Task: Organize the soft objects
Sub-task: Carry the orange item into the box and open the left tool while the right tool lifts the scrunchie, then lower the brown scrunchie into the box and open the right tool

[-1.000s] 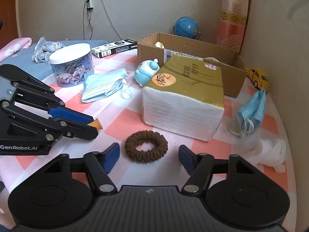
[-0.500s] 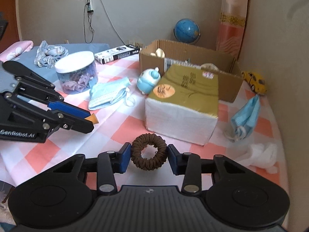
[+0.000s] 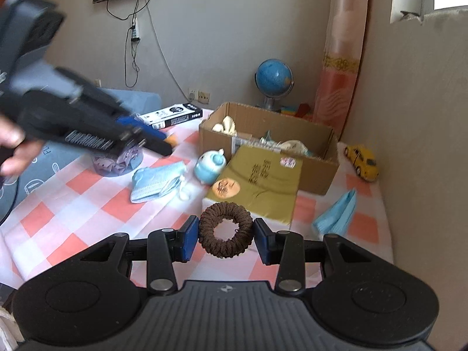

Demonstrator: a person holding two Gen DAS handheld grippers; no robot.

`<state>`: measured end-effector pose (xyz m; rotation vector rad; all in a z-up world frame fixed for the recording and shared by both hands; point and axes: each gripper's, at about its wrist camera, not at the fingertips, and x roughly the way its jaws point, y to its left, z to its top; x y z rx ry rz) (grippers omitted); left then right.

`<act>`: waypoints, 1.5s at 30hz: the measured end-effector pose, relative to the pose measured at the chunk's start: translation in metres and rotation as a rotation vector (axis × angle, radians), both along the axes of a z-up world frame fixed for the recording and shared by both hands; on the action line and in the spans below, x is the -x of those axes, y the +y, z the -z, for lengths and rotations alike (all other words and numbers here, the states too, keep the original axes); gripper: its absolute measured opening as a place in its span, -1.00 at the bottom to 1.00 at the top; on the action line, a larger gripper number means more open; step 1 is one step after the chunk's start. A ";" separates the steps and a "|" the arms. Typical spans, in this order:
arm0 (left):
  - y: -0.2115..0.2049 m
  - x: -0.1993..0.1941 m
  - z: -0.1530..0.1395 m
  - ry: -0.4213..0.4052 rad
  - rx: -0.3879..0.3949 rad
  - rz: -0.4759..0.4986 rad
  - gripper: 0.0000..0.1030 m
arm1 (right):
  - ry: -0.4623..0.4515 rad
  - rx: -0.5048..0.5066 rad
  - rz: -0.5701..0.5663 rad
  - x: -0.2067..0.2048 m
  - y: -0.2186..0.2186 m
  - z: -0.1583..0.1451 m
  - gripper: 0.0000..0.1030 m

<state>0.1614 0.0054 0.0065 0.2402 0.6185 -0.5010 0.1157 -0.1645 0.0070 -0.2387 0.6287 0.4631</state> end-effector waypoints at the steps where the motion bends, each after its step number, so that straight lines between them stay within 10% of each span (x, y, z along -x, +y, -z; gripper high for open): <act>1: -0.001 -0.010 -0.003 -0.007 -0.002 -0.003 -0.82 | -0.004 0.001 0.002 0.000 -0.001 -0.001 -0.11; 11: -0.022 -0.108 -0.007 -0.017 -0.007 -0.088 -0.62 | -0.012 -0.004 0.026 -0.007 -0.011 -0.004 -0.11; 13: -0.020 -0.118 -0.003 -0.003 0.010 -0.098 0.26 | -0.013 -0.003 0.037 -0.008 -0.014 -0.004 -0.11; 16: -0.011 -0.110 -0.003 -0.048 0.062 -0.138 0.79 | -0.018 -0.003 0.045 -0.010 -0.017 -0.006 -0.11; 45: 0.025 0.051 0.020 -0.012 0.099 -0.229 0.99 | -0.004 0.014 -0.016 -0.164 0.048 -0.041 -0.11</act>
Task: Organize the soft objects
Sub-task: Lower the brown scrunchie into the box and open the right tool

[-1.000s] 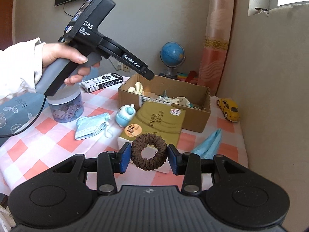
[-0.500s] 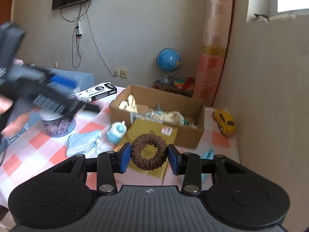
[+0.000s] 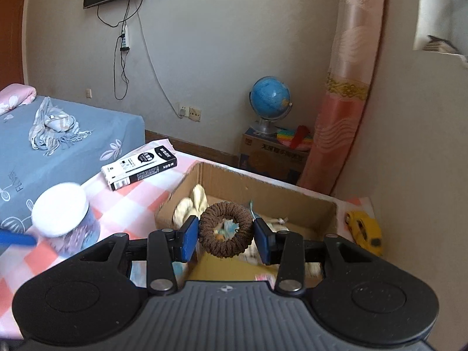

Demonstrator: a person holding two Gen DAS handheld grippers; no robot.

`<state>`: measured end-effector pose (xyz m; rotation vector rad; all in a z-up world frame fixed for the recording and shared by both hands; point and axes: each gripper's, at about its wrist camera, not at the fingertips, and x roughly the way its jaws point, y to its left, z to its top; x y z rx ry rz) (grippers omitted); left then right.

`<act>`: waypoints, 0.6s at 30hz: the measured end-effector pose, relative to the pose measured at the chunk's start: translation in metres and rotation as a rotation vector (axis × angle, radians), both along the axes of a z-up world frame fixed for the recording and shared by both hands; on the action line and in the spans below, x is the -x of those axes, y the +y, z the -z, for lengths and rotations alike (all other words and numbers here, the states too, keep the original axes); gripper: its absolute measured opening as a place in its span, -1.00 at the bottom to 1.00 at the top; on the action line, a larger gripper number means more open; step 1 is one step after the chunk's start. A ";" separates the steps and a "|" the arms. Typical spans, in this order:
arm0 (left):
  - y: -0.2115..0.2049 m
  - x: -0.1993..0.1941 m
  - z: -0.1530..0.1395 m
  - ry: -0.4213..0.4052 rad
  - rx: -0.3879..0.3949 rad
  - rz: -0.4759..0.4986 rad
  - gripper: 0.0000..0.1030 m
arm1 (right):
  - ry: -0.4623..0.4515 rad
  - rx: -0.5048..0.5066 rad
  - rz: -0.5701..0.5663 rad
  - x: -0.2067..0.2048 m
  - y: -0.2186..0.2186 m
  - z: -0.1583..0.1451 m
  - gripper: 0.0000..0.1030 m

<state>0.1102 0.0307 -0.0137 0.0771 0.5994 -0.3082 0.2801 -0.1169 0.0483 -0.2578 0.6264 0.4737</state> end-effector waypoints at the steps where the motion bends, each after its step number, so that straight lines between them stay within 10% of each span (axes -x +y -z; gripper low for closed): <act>1: 0.002 0.001 0.003 0.007 -0.007 -0.006 0.99 | 0.006 0.000 -0.003 -0.009 0.004 0.000 -0.11; 10: 0.018 0.003 0.019 0.048 -0.005 -0.073 0.99 | 0.039 0.001 0.006 -0.076 0.033 0.009 -0.08; 15: 0.023 0.005 0.018 0.049 0.000 -0.093 0.99 | 0.047 0.011 0.049 -0.091 0.037 0.016 0.79; 18: 0.021 0.005 0.019 0.052 0.001 -0.084 0.99 | 0.049 -0.009 0.048 -0.081 0.028 0.013 0.95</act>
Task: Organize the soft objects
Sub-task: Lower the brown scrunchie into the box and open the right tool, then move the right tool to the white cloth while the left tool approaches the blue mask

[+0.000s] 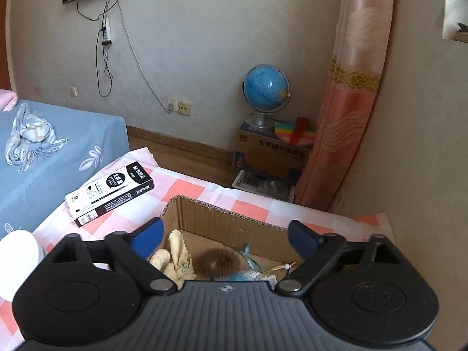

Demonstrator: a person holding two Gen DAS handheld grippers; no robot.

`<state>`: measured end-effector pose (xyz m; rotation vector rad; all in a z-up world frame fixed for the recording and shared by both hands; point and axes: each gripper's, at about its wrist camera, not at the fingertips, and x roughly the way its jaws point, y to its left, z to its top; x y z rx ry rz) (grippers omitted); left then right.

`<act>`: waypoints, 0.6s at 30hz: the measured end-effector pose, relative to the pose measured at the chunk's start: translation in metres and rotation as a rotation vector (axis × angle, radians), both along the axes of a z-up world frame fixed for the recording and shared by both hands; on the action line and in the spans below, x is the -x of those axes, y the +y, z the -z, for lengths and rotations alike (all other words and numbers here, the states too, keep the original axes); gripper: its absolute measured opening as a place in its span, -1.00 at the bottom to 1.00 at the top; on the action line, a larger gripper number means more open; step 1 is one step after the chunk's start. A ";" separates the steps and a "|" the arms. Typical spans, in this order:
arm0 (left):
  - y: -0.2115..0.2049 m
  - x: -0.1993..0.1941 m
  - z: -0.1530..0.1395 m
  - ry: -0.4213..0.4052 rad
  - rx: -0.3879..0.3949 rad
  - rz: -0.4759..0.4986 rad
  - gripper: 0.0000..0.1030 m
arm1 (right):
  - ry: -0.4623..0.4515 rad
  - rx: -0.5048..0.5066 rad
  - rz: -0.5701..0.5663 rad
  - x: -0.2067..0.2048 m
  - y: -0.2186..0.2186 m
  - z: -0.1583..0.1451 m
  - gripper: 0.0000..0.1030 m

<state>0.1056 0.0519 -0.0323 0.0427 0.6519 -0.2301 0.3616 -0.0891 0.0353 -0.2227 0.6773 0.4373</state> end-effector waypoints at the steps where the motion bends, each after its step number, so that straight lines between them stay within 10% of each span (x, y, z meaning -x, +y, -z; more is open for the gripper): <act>1: -0.001 0.000 0.000 0.000 -0.001 0.004 0.99 | 0.003 -0.004 -0.002 0.004 -0.004 -0.002 0.97; 18: -0.018 0.018 -0.011 -0.030 0.031 0.062 0.99 | -0.038 -0.073 0.113 0.118 -0.088 -0.026 1.00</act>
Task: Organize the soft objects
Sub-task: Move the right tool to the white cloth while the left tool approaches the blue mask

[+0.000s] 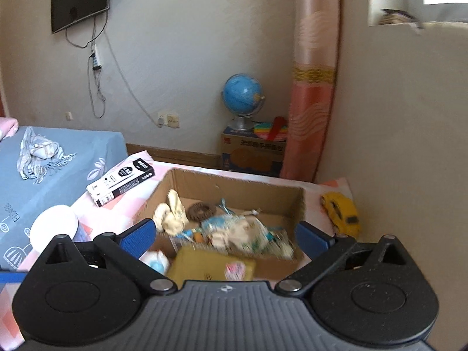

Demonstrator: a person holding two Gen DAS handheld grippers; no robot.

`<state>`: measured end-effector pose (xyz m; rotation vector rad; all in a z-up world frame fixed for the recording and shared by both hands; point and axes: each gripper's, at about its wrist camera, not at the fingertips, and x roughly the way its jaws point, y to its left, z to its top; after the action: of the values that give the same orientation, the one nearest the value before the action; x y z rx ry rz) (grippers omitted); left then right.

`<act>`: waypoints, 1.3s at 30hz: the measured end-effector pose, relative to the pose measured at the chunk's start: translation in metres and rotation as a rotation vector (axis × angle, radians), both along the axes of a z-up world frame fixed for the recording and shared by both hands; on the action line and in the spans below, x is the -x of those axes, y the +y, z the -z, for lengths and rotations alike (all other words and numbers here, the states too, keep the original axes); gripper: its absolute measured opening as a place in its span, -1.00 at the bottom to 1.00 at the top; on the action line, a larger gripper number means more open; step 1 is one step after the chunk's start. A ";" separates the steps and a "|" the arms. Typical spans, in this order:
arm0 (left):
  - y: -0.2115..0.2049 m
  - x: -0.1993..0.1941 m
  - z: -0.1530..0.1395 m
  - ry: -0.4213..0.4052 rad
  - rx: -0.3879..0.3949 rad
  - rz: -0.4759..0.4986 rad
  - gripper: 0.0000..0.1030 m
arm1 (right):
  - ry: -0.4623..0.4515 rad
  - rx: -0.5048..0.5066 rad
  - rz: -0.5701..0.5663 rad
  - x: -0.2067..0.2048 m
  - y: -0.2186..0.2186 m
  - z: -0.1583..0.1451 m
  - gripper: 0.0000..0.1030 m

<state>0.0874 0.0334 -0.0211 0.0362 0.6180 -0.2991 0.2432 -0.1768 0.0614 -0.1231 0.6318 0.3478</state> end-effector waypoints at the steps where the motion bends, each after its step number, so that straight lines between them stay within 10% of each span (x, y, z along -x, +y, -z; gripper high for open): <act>1: -0.001 0.000 0.000 0.000 -0.001 0.000 0.99 | 0.001 -0.001 0.017 0.007 -0.004 0.002 1.00; 21: -0.028 0.007 0.006 0.046 -0.038 0.061 0.99 | 0.160 0.031 0.307 0.068 -0.088 0.127 1.00; 39: -0.017 -0.057 0.035 0.139 -0.074 0.007 0.99 | 0.163 0.073 0.275 0.064 -0.074 0.143 1.00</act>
<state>0.1447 0.0167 -0.0558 0.0890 0.7674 -0.2871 0.1790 -0.2503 -0.0817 -0.0764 0.8121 0.0696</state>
